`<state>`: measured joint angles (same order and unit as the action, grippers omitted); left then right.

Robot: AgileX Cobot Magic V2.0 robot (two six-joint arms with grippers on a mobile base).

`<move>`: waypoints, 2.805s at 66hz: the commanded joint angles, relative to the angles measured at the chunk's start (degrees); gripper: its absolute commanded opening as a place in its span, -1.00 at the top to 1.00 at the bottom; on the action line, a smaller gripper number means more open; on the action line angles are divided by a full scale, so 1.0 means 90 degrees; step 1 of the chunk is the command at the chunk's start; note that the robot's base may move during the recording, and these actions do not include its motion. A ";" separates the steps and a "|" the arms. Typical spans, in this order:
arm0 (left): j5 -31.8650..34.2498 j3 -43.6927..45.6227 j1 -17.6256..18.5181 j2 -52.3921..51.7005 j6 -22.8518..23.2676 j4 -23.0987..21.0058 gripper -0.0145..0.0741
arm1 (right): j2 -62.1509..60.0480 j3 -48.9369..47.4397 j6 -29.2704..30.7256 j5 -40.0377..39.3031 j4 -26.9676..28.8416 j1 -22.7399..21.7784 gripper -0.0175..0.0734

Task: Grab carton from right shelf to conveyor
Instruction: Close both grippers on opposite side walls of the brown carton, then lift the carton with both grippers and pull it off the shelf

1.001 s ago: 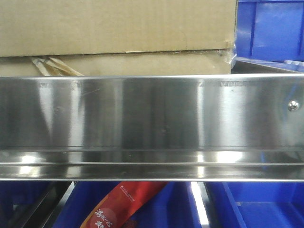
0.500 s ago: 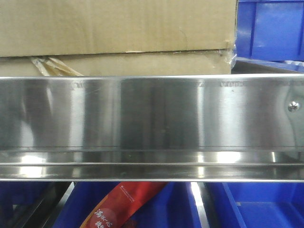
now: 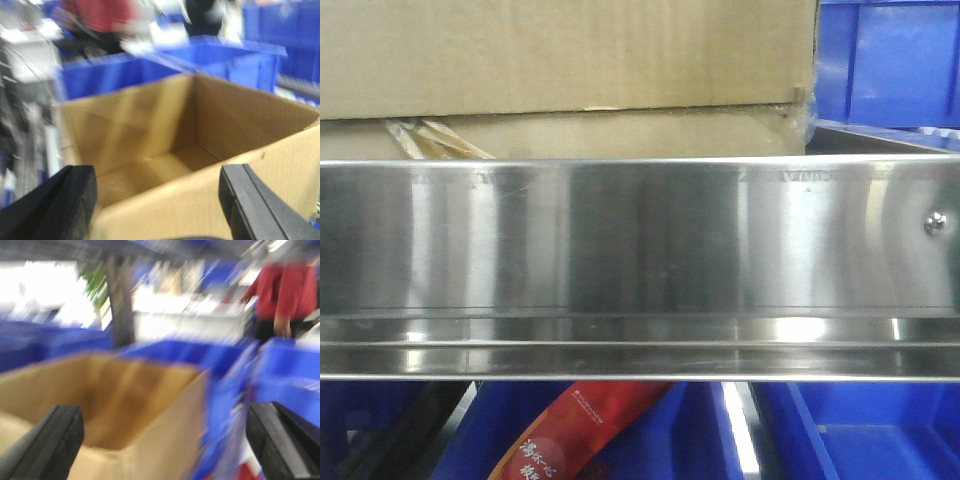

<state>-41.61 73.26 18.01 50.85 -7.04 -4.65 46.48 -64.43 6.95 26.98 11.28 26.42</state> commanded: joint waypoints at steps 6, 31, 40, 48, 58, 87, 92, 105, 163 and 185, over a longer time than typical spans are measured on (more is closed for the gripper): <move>-0.0692 0.1232 0.0042 0.1064 0.1158 0.0776 -0.27 | 0.1375 -0.1477 -0.0174 0.1304 -0.0002 0.0129 -0.61; -0.3151 0.3631 0.0042 0.3052 0.2651 0.2213 -0.27 | 0.4329 -0.5561 -0.1538 0.4776 -0.1290 0.0142 -0.61; -0.3151 0.3746 0.0004 0.3462 0.2651 0.2262 -0.27 | 0.4979 -0.6208 -0.1645 0.4776 -0.1375 0.0142 -0.61; -0.3151 0.3746 -0.0303 0.3786 0.2665 0.2202 -0.27 | 0.5344 -0.6226 -0.1687 0.4776 -0.1428 0.0142 -0.61; -0.3151 0.3746 -0.0725 0.4125 0.2608 0.1882 -0.27 | 0.5748 -0.6226 -0.1687 0.4776 -0.1545 0.0142 -0.61; -0.3151 0.3746 -0.0774 0.4731 0.2454 0.1856 -0.27 | 0.6460 -0.6226 -0.1697 0.4776 -0.1712 0.0129 -0.58; -0.3151 0.3746 -0.0774 0.4745 0.2454 0.1856 -0.26 | 0.6460 -0.6226 -0.1697 0.4776 -0.1712 0.0129 -0.42; -0.3151 0.3746 -0.0774 0.4786 0.2454 0.1856 -0.23 | 0.6460 -0.6226 -0.1697 0.4776 -0.1712 0.0129 0.58; -0.3151 0.4687 -0.0618 0.4109 0.2454 0.1483 0.71 | 0.5161 -0.6193 -0.1722 0.4776 -0.1778 0.0129 0.76; -0.3151 0.4172 0.0052 0.3218 0.2481 0.1483 0.71 | 0.3742 -0.4710 -0.1722 0.4776 -0.1778 0.0144 0.76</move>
<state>-71.73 112.43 17.17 82.03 14.79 8.36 83.32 -109.92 -9.42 70.40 -3.68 27.86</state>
